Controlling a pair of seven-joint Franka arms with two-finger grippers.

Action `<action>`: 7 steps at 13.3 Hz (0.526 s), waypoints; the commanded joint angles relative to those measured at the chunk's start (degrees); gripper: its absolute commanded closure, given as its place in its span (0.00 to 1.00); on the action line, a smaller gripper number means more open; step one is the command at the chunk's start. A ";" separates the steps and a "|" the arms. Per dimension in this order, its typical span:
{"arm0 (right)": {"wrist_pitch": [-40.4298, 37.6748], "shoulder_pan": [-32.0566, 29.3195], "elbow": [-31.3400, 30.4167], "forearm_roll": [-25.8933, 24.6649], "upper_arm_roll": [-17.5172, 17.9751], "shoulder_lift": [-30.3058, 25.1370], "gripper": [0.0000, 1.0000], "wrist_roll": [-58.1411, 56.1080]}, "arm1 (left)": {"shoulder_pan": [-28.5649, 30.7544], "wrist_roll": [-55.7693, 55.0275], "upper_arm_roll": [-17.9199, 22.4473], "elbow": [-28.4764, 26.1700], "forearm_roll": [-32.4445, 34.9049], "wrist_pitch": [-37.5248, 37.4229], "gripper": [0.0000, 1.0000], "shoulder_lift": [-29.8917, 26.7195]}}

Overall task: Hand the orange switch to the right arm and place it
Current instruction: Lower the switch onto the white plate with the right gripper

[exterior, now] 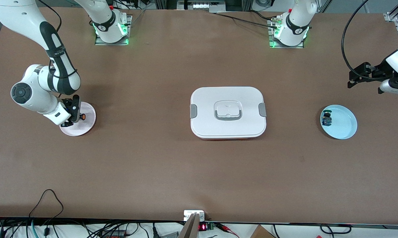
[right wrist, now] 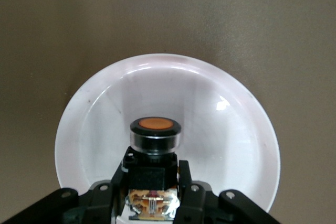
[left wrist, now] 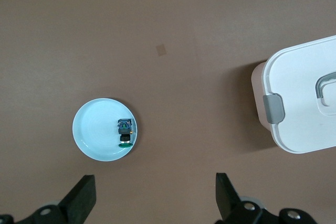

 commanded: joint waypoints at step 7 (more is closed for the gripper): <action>2.94 -0.76 -0.97 -0.80 0.26 0.62 0.94 -1.18 | 0.71 0.88 0.16 2.25 1.07 -0.17 0.00 1.39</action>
